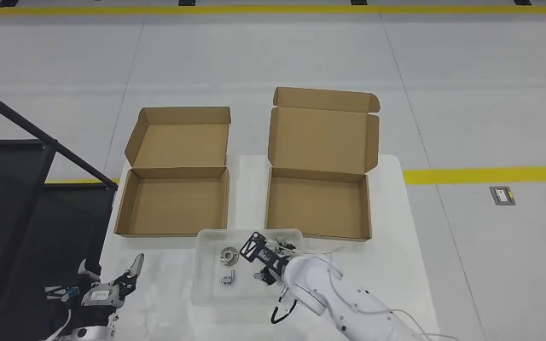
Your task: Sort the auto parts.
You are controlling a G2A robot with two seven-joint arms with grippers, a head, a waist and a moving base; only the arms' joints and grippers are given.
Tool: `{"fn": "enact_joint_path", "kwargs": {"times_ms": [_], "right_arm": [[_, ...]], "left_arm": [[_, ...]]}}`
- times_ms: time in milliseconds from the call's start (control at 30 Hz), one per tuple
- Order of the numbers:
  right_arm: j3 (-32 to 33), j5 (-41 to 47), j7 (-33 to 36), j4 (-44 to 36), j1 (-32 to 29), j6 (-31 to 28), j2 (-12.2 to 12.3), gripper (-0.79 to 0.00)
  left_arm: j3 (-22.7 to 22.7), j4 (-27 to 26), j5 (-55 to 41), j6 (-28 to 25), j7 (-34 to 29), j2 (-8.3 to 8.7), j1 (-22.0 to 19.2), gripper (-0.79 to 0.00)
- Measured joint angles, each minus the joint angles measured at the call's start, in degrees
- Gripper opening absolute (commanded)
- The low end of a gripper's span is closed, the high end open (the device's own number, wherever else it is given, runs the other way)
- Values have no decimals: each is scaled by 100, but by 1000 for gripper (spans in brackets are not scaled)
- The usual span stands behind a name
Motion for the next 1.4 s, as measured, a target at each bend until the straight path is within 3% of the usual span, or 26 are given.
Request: {"fn": "enact_joint_path", "kwargs": {"times_ms": [33,133,300,467,533,567,700,800,1033,1200,1400], "right_arm": [[5,-46,-35,22,-10,20,-12,-6],[29,-101,-124,111,-32,20,-41,-163],[78,-125,-236,263,-46,-52,-88,-320],[137,-201,-365,370,-67,-86,-129,-425],[185,-221,-478,360,-91,-135,-134,-690],[219,-218,-570,336,-110,-190,-131,-785],[444,-148,-870,54,-257,-682,-54,-785],[706,65,-1086,-383,-424,-1450,58,-785],[1750,34,-1615,-1920,-1148,-2797,433,-785],[2433,-98,-1590,-2672,-1453,-2805,576,-785],[2958,68,-1545,-2281,-1053,-2685,608,-785]], "left_arm": [[0,0,0,0,0,0,0,0],[0,0,0,0,0,0,0,0],[0,0,0,0,0,0,0,0],[0,0,0,0,0,0,0,0],[0,0,0,0,0,0,0,0],[0,0,0,0,0,0,0,0],[0,0,0,0,0,0,0,0],[0,0,0,0,0,0,0,0],[0,0,0,0,0,0,0,0],[0,0,0,0,0,0,0,0],[0,0,0,0,0,0,0,0]]}}
